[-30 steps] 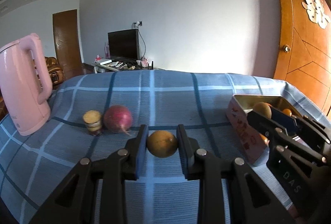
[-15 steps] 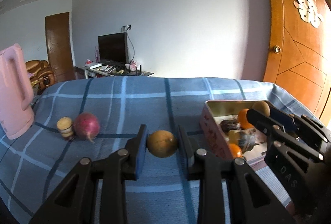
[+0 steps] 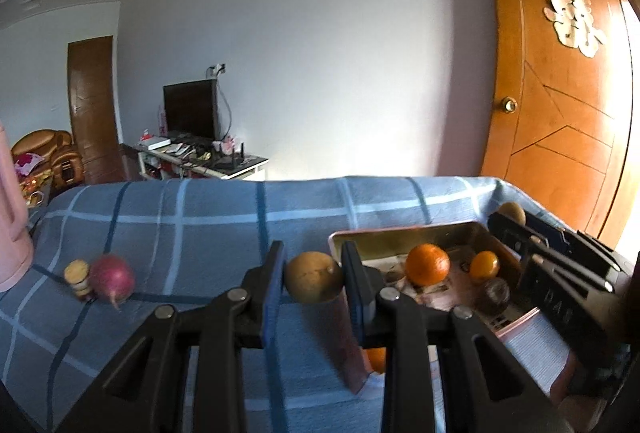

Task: Organize fruits
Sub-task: 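Carry the brown fruit in the right tool while the left tool carries the yellow fruit to the tin, then open the right tool over the tin while the left tool releases the yellow fruit inside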

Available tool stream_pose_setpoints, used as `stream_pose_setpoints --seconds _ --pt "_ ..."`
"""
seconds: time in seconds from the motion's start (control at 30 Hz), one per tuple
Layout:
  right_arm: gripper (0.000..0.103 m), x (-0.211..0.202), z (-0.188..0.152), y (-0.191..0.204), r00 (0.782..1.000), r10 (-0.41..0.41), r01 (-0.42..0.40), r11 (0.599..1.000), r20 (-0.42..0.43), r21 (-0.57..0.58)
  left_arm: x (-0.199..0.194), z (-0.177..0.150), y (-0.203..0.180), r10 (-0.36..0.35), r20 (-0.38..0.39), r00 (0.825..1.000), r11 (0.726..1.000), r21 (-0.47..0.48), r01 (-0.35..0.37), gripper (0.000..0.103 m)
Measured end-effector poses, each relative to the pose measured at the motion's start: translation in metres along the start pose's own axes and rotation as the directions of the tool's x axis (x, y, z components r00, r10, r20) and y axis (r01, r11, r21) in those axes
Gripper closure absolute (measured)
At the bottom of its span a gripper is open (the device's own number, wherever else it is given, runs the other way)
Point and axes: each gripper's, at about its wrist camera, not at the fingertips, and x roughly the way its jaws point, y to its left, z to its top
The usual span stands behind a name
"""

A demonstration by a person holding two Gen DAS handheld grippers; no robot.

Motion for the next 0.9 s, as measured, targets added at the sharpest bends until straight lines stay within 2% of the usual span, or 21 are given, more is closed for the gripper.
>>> stream_pose_setpoints --seconds 0.2,0.37,0.57,0.7,0.9 --pt "0.075 0.003 0.007 -0.039 0.997 -0.076 0.075 0.995 0.015 0.060 0.012 0.008 -0.022 -0.054 0.006 0.999 0.999 0.003 0.054 0.073" --pt "0.075 0.014 0.009 -0.056 0.997 -0.070 0.072 0.993 -0.022 0.097 0.028 0.004 -0.049 -0.113 -0.034 0.993 0.993 0.034 0.115 0.073" --pt "0.074 0.036 0.004 -0.049 0.994 -0.076 0.078 0.997 -0.073 0.019 0.047 -0.002 -0.079 -0.145 -0.097 0.985 0.987 0.053 0.150 0.073" --pt "0.074 0.056 0.001 -0.052 0.989 -0.022 0.028 0.999 -0.149 0.038 0.057 -0.006 -0.081 -0.129 -0.132 0.983 0.990 0.046 0.136 0.074" --pt "0.074 0.066 -0.002 -0.050 0.977 0.048 -0.040 0.998 -0.207 0.047 0.060 -0.007 -0.076 -0.122 -0.159 0.980 0.992 0.024 0.128 0.074"
